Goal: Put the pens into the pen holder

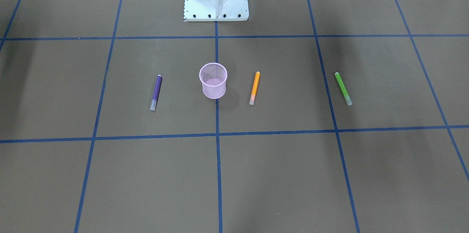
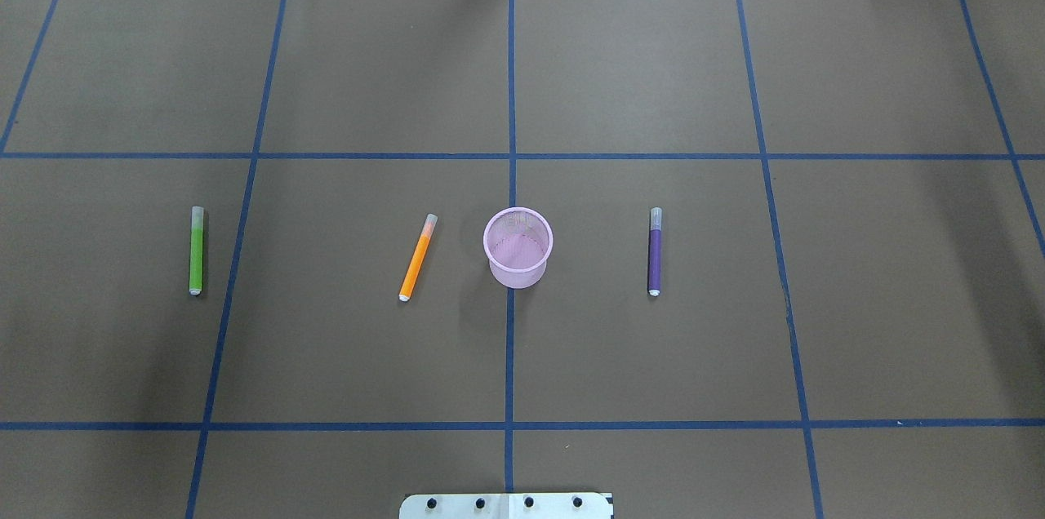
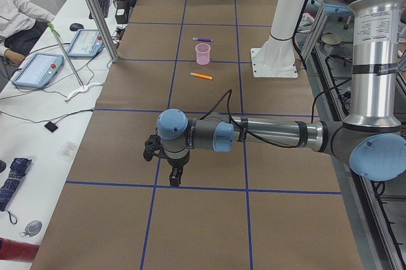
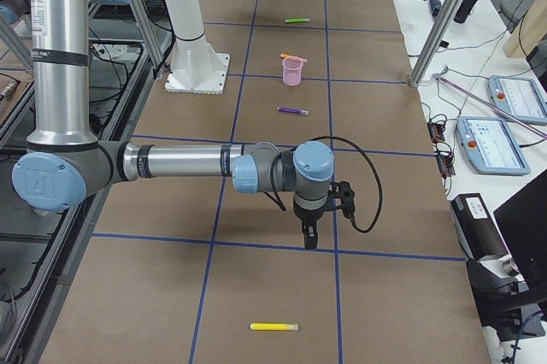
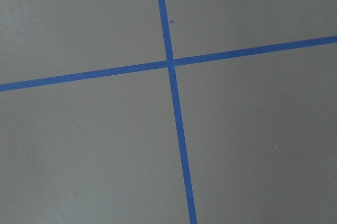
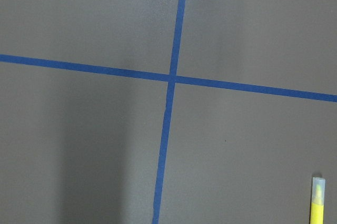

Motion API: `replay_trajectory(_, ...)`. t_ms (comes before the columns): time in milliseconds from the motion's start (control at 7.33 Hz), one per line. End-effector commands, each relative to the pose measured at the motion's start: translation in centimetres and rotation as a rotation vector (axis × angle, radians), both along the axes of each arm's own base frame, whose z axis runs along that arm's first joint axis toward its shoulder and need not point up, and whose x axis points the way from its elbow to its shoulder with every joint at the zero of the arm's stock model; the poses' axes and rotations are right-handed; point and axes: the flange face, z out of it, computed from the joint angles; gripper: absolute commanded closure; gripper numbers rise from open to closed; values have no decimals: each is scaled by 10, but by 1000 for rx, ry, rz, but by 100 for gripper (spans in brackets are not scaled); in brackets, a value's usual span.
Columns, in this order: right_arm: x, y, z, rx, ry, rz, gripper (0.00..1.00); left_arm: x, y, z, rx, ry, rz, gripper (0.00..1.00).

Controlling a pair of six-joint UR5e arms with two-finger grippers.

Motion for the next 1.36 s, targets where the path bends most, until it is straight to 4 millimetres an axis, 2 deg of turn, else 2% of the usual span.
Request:
replay_trajectory(0, 0, -4, -8, 61, -1, -3, 0, 0, -5, -6, 9, -2, -5, 0)
replay_trajectory(136, 0, -5, -11, 106, -7, -2, 1, 1, -10, -10, 19, 5, -6, 0)
replay_trajectory(273, 0, -8, -20, 160, -4, -2, 0, 0, -23, -25, 50, 3, -7, 0)
replay_trajectory(682, 0, -18, -32, 263, -7, 10, 0, 2, -77, -91, 217, 4, -7, 0)
replay_trajectory(955, 2, -7, -14, 232, -4, 10, 0, 3, -83, -107, 307, 13, -5, 0)
replay_trajectory(1091, 2, 5, 3, 241, 2, -2, 1, 3, -82, -105, 341, 14, -5, 0)
replay_trajectory(1227, 2, 18, 48, 219, -2, 5, 1, 4, -79, -99, 360, 15, -5, 0)
